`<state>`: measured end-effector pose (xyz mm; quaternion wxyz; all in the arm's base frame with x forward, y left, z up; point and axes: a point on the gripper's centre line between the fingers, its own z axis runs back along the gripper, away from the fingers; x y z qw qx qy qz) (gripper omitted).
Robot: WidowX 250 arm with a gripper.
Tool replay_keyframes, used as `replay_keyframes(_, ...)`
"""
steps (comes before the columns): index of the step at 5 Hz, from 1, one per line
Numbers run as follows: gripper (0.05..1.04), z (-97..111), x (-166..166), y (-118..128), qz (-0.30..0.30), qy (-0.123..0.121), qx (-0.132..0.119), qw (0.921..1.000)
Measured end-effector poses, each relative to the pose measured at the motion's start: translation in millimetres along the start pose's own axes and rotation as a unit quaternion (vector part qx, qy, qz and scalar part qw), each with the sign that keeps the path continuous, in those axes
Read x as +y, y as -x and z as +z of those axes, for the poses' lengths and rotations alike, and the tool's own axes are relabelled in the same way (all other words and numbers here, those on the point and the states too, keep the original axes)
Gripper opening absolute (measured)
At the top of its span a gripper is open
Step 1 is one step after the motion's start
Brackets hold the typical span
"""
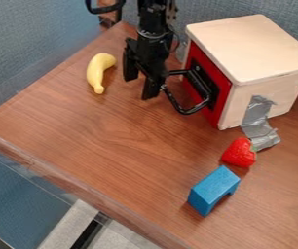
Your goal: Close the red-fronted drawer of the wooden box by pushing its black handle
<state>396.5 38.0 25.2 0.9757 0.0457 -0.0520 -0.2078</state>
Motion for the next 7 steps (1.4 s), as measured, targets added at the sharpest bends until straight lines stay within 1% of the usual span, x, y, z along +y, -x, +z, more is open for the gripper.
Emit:
replay_keyframes(1, 1.0, -3, -7, 5, -0.004, 0.016, 0.007, 0.9998)
replay_keyframes(2, 1.0, 16, -11, 13, -0.014, 0.017, 0.0, 0.9998)
replay_keyframes(3, 1.0, 40, -6, 28, -0.008, 0.018, -0.007, 0.9998)
replay_keyframes(4, 1.0, 51, 5, 46, -0.011, 0.022, 0.006, 0.9997)
replay_keyframes(5, 1.0, 54, 10, 64, -0.015, 0.013, 0.018, 0.9996)
replay_keyframes(6, 1.0, 60, 16, 85, -0.019, -0.002, 0.019, 0.9996)
replay_keyframes(7, 1.0, 70, 20, 102, -0.023, -0.001, 0.025, 0.9994)
